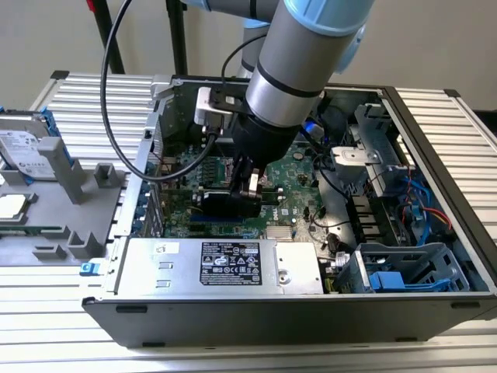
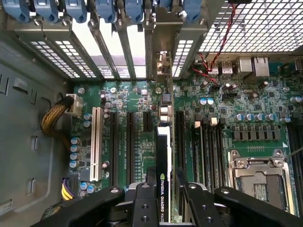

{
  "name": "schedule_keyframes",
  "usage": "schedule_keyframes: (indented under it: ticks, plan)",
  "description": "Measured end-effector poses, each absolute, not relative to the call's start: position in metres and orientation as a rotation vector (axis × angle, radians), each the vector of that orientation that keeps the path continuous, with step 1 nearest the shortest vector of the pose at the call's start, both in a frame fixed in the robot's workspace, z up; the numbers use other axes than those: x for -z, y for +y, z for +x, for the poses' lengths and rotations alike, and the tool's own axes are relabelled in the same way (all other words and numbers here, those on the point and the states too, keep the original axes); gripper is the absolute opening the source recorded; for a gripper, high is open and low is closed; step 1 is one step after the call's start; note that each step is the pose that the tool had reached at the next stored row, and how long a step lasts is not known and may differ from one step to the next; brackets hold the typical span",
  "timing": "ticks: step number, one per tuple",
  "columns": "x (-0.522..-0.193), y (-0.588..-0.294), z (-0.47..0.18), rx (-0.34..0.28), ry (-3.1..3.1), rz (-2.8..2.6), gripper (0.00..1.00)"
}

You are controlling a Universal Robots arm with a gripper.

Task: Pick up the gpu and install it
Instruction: 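Insert the gpu into the slot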

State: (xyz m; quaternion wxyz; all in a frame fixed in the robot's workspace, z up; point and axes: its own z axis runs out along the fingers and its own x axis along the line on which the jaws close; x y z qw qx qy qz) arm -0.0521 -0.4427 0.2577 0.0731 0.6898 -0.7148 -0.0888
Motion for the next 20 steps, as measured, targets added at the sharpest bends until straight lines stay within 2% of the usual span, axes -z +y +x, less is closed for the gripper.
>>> schedule_keyframes:
  ticks: [20]
  plan:
    - [-0.2539,-0.4439,-0.0523,0.267,-2.147,2.072,0.0]
